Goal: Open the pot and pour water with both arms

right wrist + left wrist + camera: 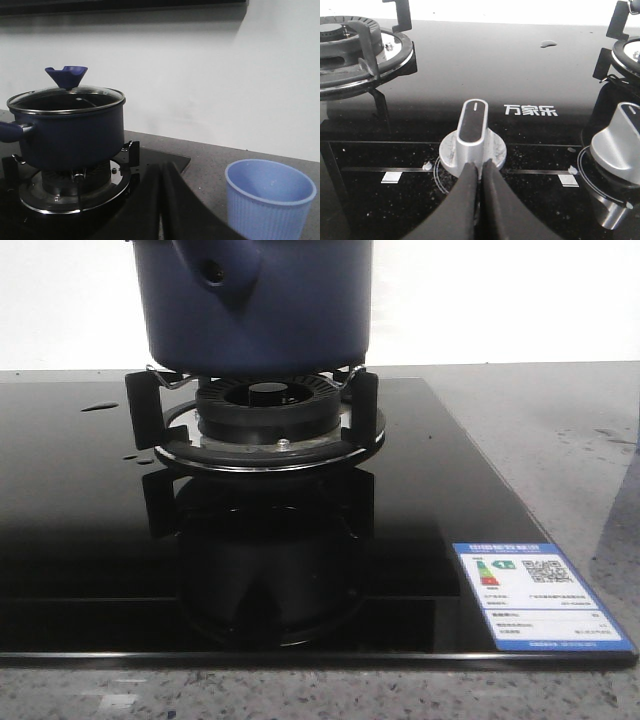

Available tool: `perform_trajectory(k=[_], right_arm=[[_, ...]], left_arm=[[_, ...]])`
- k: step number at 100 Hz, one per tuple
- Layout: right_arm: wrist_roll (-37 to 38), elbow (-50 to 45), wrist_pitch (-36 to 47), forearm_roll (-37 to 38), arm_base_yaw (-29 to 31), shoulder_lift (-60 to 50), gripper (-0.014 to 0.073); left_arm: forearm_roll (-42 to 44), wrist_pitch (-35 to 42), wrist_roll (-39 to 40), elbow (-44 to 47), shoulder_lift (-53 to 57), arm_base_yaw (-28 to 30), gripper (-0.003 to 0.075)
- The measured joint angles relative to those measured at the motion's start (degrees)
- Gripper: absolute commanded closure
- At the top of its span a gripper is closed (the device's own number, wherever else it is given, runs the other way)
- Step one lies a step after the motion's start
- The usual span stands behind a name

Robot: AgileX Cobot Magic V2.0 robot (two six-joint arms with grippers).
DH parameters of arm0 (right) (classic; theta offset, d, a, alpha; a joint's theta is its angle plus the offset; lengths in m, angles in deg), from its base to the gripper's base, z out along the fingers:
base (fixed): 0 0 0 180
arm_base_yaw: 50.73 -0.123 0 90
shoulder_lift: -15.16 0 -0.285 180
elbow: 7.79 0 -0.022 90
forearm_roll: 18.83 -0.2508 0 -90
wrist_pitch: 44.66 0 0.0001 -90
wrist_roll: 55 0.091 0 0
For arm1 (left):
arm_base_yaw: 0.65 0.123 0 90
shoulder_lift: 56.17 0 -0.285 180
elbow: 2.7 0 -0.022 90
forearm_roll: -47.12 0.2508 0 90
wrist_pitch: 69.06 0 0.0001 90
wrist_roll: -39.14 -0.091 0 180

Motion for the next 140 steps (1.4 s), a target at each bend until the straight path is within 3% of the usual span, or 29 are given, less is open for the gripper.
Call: perform_trajectory(k=[50,57,71,84,99,126,140], right_arm=[[-0.44,-1.21,-3.11,-0.81,0.0,0.0,0.0668],[-5.13,-2.97,-4.01,-5.99,0.22,0.0,0.0668],[-23.44,-7.52,-4.27,-22.19,4.02,0.0,0.0668],[-30.06,-11.95,-2.24,-27.09,8.85,0.0,0.0668],[-31.27,-13.33,-3.24,-28.1,12.71,-2.16,0.0668],[-31.54,-13.33,-18.86,-31.65,14.07,-10.34,0.0668],[-31.54,-13.22,-19.41,-31.91,14.07,-10.45,0.0668]], left_arm=[[0.0,-0.1,0.0,0.0,0.0,0.0,0.0739],[0.0,-0.09,0.0,0.0,0.0,0.0,0.0739],[0.09,-0.09,0.0,0.0,0.0,0.0,0.0739],[0.09,-0.09,0.0,0.0,0.0,0.0,0.0739],[0.09,-0.09,0.0,0.0,0.0,0.0,0.0739],[0.09,-0.09,0.0,0.0,0.0,0.0,0.0739],[0.09,-0.13,0.0,-0.08,0.0,0.0,0.0739]])
